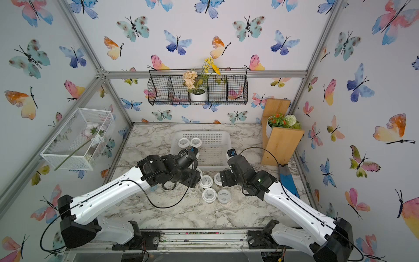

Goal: Put the yogurt in the basket
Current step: Pick up the yogurt from the center of the board, then place the yogurt in the basket.

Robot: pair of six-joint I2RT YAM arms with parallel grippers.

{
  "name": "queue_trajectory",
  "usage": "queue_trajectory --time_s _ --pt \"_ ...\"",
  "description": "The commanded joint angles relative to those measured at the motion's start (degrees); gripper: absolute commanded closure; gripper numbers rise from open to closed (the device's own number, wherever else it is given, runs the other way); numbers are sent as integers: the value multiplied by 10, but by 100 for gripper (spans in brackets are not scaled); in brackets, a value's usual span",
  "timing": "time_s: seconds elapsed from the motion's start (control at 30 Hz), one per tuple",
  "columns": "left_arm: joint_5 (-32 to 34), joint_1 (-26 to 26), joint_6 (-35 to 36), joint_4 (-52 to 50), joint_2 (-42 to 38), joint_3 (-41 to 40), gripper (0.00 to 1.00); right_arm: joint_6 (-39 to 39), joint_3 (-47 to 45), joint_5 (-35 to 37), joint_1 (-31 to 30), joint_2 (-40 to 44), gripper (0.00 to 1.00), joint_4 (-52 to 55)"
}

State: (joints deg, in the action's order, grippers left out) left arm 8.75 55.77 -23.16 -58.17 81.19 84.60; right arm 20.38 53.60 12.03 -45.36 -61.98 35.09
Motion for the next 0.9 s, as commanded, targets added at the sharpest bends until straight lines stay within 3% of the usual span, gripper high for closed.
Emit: queue_trajectory --time_s 0.0,0.4,0.87 --pt "17 -21 41 -32 32 48 31 1 -2 -3 -3 -4 7 3" --pt "-4 -99 115 -5 128 138 31 1 -1 -5 -3 -11 7 4" --pt "-50 -165 156 76 226 147 31 1 -1 -8 -3 -17 7 5"
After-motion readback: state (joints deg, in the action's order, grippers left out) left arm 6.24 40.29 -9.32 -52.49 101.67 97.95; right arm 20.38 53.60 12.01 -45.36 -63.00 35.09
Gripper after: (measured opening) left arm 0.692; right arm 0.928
